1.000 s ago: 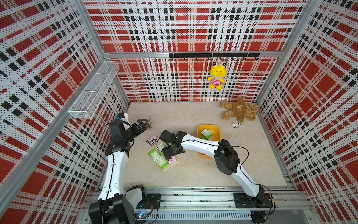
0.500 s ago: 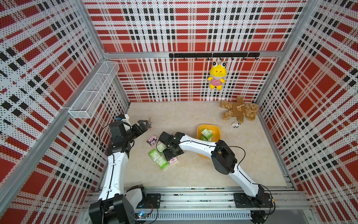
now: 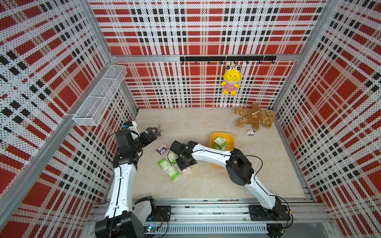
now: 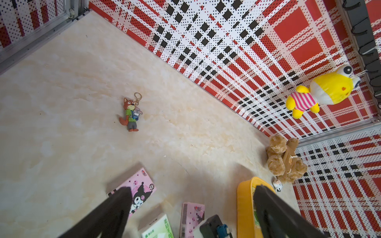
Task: Put the pocket tissues into the storage box
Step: Pick up the pocket tissues from the center of the board, then place the pocket tissues in the storage box.
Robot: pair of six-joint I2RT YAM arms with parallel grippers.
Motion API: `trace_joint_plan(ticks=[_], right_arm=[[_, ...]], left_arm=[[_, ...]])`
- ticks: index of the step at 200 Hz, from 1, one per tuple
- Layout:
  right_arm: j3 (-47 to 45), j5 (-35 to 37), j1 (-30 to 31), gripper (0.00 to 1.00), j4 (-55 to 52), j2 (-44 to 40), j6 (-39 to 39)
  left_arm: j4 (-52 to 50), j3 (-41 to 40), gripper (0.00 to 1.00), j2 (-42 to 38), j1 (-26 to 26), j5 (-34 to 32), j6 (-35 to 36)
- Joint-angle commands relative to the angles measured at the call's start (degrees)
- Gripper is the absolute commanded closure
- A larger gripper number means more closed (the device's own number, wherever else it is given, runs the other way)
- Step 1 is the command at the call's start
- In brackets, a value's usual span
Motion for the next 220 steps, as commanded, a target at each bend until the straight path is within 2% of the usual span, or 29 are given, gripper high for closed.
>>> trace_joint_plan(ticks=[1, 62, 113, 164, 220], right_arm=[[-2.9, -0.2, -0.2, 0.58, 4.9, -6.8, 1.0], [-11.0, 5.0, -4.0, 0.59, 4.6, -20.7, 3.9], [-18.4, 10.4, -15.3, 0.58, -0.4, -31.7, 5.7], [-18.9, 16.7, -24.9, 0.57, -3.3, -30.6, 0.6], [-20.5, 18.1, -31.0, 0.57, -0.3, -27.9, -7.6]], left_arm=[[-1.1, 2.4, 0.01, -1.6, -0.1, 1.2, -1.2], [-1.8, 5.8, 0.01, -1.1, -2.6, 1.4, -2.6], [0.4, 3.3, 0.01, -1.7, -6.8, -1.4, -2.2], [0.7, 3.1, 0.01, -0.7, -8.2, -1.8, -1.6], [0.8, 0.5, 0.01, -2.9, -8.7, -2.0, -2.3]])
